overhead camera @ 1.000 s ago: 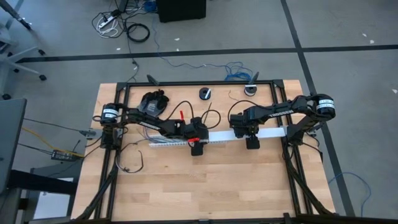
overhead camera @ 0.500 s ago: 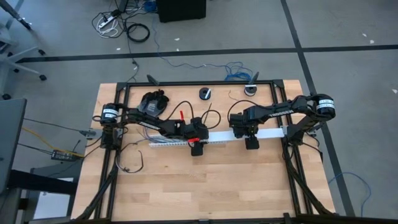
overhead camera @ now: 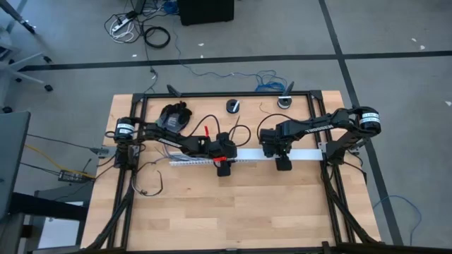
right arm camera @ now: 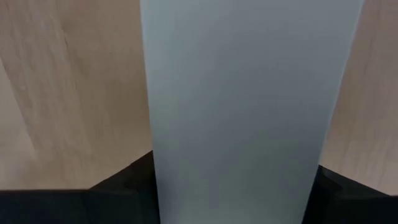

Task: Ziptie cables
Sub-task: Close the white cable duct

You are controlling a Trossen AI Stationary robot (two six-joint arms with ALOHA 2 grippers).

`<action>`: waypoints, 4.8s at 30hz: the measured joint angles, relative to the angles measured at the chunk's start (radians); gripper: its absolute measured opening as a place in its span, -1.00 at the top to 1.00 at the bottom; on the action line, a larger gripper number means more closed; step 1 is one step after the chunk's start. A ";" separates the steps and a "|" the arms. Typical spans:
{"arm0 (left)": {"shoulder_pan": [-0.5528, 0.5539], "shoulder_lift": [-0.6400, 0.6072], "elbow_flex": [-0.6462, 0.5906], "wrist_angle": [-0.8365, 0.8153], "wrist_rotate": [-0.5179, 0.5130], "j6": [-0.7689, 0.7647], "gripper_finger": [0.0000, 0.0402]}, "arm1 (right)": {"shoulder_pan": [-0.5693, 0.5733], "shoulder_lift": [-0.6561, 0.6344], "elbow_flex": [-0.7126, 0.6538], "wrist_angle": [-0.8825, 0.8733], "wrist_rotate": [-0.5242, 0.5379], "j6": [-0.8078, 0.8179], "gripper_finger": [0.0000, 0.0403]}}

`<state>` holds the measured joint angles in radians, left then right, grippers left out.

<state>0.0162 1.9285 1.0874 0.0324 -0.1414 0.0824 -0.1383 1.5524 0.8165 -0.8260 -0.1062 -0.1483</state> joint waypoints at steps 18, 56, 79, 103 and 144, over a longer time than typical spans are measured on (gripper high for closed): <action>0.002 -0.003 0.004 -0.076 -0.046 0.018 -0.61 | 0.000 0.000 0.000 -0.014 0.001 0.001 -0.13; 0.002 -0.077 -0.014 -0.264 0.013 -0.035 -0.56 | 0.001 0.001 0.001 -0.026 0.008 0.019 -0.13; 0.001 -0.076 -0.010 -0.207 0.017 -0.007 -0.18 | 0.001 0.001 0.001 0.024 -0.019 0.016 -0.12; 0.001 -0.076 -0.008 -0.091 0.050 -0.007 -0.18 | 0.000 0.000 0.001 0.111 -0.048 0.014 -0.12; 0.036 -0.079 0.011 -0.333 0.109 -0.011 -0.39 | 0.001 0.000 0.002 0.039 -0.052 0.043 -0.12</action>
<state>0.0521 1.8500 1.0985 -0.3004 -0.0326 0.0715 -0.1375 1.5528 0.8181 -0.7868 -0.1581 -0.1051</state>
